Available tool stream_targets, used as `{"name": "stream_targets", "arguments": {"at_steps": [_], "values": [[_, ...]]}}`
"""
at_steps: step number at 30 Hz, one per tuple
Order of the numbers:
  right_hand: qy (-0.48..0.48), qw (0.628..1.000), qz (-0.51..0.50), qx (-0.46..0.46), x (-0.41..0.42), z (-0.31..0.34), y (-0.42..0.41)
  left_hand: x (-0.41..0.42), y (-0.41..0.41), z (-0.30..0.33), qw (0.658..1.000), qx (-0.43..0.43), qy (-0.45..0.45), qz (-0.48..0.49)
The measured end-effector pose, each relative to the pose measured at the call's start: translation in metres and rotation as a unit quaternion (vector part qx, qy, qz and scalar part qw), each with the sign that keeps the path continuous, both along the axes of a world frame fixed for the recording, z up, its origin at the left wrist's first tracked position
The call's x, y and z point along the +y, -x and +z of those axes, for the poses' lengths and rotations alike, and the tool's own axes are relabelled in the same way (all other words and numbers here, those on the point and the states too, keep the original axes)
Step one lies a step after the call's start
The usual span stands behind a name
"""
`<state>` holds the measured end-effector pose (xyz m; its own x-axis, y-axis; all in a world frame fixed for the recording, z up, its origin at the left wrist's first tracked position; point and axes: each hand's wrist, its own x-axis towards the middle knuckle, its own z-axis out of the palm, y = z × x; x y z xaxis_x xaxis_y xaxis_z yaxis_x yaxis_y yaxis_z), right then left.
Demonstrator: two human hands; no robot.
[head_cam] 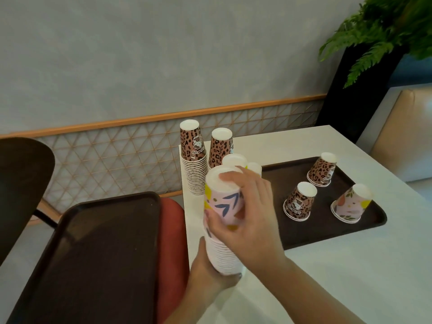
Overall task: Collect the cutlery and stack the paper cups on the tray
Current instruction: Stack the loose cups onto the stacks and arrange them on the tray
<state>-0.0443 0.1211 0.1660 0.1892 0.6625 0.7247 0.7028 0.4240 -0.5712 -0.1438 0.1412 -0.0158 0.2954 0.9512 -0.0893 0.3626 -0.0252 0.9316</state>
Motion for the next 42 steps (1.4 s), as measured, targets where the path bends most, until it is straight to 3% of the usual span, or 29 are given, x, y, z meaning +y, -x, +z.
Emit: {"name": "stream_targets", "arguments": {"at_steps": [3, 7, 15, 24, 36, 42], "values": [[0.023, 0.999, 0.025, 0.043, -0.012, 0.006, -0.025, -0.008, -0.018, 0.010, 0.999, -0.036, 0.002, -0.019], [0.128, 0.975, 0.098, 0.150, -0.017, 0.012, -0.072, -0.015, -0.052, 0.035, 0.996, -0.086, 0.018, -0.016], [0.311, 0.923, 0.200, 0.106, 0.002, 0.012, -0.171, -0.015, -0.134, 0.055, 0.995, -0.082, 0.021, 0.050], [0.316, 0.910, 0.255, 0.088, 0.033, 0.005, -0.224, -0.013, -0.186, 0.047, 0.990, -0.072, 0.010, 0.117], [0.321, 0.906, 0.265, 0.084, 0.061, 0.009, -0.215, -0.006, -0.166, 0.038, 0.986, -0.074, 0.071, 0.129], [0.309, 0.889, 0.291, 0.171, 0.066, 0.024, -0.215, -0.008, -0.160, 0.035, 0.987, -0.074, 0.076, 0.120]]}}
